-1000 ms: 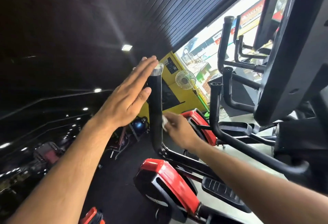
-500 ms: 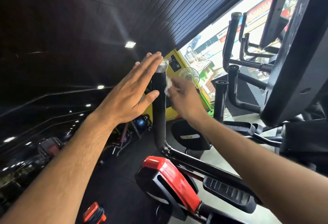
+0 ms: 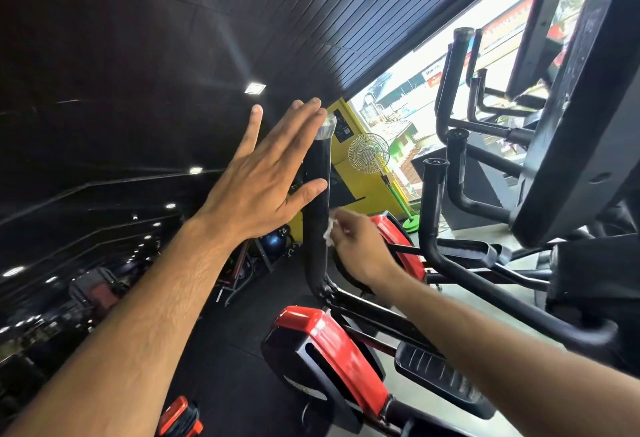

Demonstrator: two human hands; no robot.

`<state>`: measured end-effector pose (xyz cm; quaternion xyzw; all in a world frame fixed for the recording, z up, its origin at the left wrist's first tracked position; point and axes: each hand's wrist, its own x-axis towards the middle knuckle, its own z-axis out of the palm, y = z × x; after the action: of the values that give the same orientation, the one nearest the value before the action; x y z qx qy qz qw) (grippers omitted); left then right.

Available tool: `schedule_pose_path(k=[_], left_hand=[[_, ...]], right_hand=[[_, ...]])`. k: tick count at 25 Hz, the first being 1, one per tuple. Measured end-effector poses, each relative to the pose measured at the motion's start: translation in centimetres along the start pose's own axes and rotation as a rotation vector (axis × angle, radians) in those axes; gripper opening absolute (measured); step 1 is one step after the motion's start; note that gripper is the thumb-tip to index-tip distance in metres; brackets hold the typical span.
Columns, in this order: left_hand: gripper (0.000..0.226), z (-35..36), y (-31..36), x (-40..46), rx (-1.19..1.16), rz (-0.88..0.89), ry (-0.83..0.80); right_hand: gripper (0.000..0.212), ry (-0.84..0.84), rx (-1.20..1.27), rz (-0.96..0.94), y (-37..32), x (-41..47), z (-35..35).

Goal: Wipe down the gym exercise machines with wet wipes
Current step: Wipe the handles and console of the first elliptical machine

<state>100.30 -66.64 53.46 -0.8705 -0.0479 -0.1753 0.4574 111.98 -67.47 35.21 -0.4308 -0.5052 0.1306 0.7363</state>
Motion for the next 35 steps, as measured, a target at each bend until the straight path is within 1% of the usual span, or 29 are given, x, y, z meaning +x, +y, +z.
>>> schedule_pose_path(k=[3, 5, 6, 8, 10, 12, 14, 17, 18, 19, 21, 22, 23, 24, 27, 28, 29, 31, 33, 35], left_hand=[[0.083, 0.1, -0.1, 0.0, 0.027, 0.011, 0.006], [0.082, 0.1, 0.0, 0.0, 0.033, 0.010, 0.007], [0.082, 0.2, 0.0, 0.0, 0.035, 0.007, 0.007], [0.082, 0.3, 0.1, 0.0, 0.037, 0.004, 0.010], [0.081, 0.4, 0.0, 0.0, 0.047, 0.008, 0.014], [0.081, 0.4, -0.1, 0.0, 0.065, 0.011, 0.014], [0.082, 0.5, 0.1, 0.1, 0.084, 0.001, 0.020], [0.082, 0.9, 0.3, -0.1, 0.096, -0.028, 0.020], [0.082, 1.0, 0.3, -0.1, 0.090, -0.035, 0.021], [0.081, 1.0, 0.3, -0.2, 0.082, -0.037, 0.024], [0.080, 1.1, 0.5, -0.7, 0.051, -0.041, 0.035], [0.079, 1.5, 0.7, -1.6, 0.027, -0.059, 0.045], [0.077, 2.0, 0.9, -2.9, 0.003, -0.092, 0.057], [0.076, 2.9, 1.3, -4.6, -0.023, -0.135, 0.070], [0.074, 5.8, 2.3, -10.4, -0.100, -0.266, 0.109], [0.074, 6.4, 2.5, -12.0, -0.118, -0.304, 0.119], [0.073, 6.9, 2.7, -13.3, -0.138, -0.342, 0.127], [0.071, 7.2, 2.9, -14.8, -0.158, -0.397, 0.130], [0.072, 7.8, 3.4, -15.8, -0.150, -0.413, 0.111], [0.074, 8.6, 3.9, -16.3, -0.127, -0.392, 0.082]], right_hand=[[0.026, 0.124, 0.174, -0.083, -3.1, 1.4, -1.7], [0.025, 0.147, 0.143, -0.154, -3.2, 1.6, -2.0], [0.025, 0.128, 0.092, -0.151, -2.5, 1.4, -1.4], [0.027, 0.039, -0.044, -0.079, 0.2, -0.2, 0.3], [0.023, -0.110, -0.213, 0.014, 3.1, -2.2, 1.6], [0.022, -0.236, -0.385, 0.081, 4.5, -3.1, 1.8], [0.023, -0.253, -0.452, 0.112, 4.4, -2.3, 1.6], [0.030, -0.172, -0.387, 0.068, 3.5, -1.6, 1.9], [0.030, -0.178, -0.399, 0.070, 3.6, -1.6, 2.2], [0.028, -0.215, -0.425, 0.091, 3.9, -1.6, 2.2], [0.025, -0.343, -0.514, 0.153, 4.3, -2.0, 1.6], [0.026, -0.380, -0.589, 0.128, 4.3, -2.4, 0.8], [0.027, -0.381, -0.669, 0.047, 3.8, -2.8, -0.3], [0.028, -0.333, -0.737, -0.113, 3.1, -3.2, -1.5], [0.031, -0.100, -0.776, -0.782, -0.9, -3.0, -5.7], [0.031, -0.042, -0.817, -0.930, -2.0, -1.8, -6.6], [0.031, -0.010, -0.884, -1.027, -3.1, -0.2, -7.1], [0.031, -0.002, -1.002, -1.116, -4.4, 2.9, -7.1], [0.031, -0.072, -1.058, -1.129, -3.9, 3.9, -6.1], [0.031, -0.157, -1.067, -1.147, -2.7, 3.4, -5.2]])
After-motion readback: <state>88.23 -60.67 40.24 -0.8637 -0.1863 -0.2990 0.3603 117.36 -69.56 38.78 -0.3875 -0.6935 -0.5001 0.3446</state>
